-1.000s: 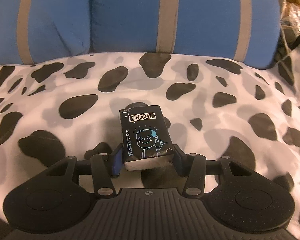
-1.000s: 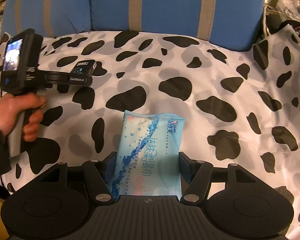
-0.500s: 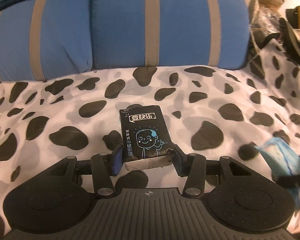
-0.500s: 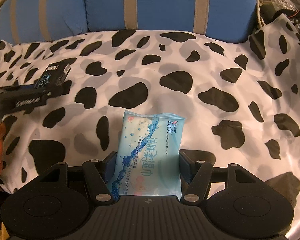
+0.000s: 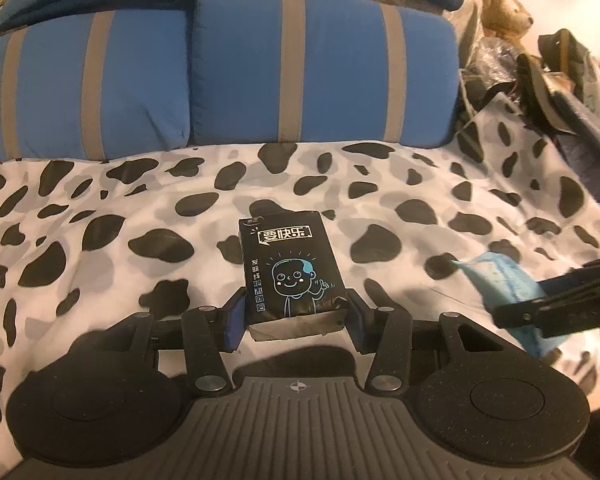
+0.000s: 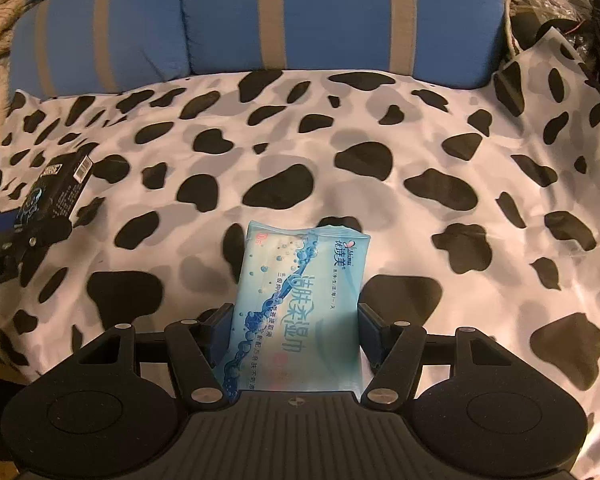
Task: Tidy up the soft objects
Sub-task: 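Carry the wipes packet and tissue pack into the box and open both tools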
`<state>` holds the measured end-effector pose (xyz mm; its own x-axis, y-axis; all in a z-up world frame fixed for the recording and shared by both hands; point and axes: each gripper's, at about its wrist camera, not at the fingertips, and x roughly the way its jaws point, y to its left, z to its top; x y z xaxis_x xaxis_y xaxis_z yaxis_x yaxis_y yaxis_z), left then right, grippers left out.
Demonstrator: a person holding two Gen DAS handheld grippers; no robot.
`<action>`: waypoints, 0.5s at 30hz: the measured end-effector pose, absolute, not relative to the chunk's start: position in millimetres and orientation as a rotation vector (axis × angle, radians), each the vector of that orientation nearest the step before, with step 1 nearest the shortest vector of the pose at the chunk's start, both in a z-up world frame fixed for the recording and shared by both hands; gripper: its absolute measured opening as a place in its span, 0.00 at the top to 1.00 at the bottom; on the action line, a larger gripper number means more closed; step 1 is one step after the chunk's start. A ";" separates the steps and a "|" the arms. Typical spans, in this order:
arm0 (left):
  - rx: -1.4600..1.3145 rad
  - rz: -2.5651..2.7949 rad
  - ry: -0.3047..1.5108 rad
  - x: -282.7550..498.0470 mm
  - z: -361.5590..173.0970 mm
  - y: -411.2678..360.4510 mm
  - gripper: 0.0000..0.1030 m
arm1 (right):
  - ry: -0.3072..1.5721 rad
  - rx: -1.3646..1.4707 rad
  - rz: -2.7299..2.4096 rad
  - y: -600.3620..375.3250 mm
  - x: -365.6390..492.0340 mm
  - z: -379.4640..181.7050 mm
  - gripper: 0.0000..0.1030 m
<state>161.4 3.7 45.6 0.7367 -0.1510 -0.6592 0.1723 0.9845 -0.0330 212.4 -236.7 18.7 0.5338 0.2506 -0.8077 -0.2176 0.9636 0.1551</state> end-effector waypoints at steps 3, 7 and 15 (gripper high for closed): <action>0.033 -0.190 0.718 144.0 47.8 6.8 0.54 | 0.963 0.051 0.287 -232.9 201.6 21.3 0.36; 0.049 -0.200 0.725 122.5 47.3 9.2 0.54 | 0.961 0.060 0.295 -227.7 187.1 23.0 0.36; 0.050 -0.230 0.741 89.9 47.5 9.0 0.54 | 0.948 0.074 0.330 -221.7 157.1 27.2 0.36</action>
<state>89.9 9.0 47.5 0.7138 -0.1902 -0.6740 0.2257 0.9735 -0.0358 157.1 -221.7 27.2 0.5370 0.3092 -0.7849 -0.2448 0.9475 0.2058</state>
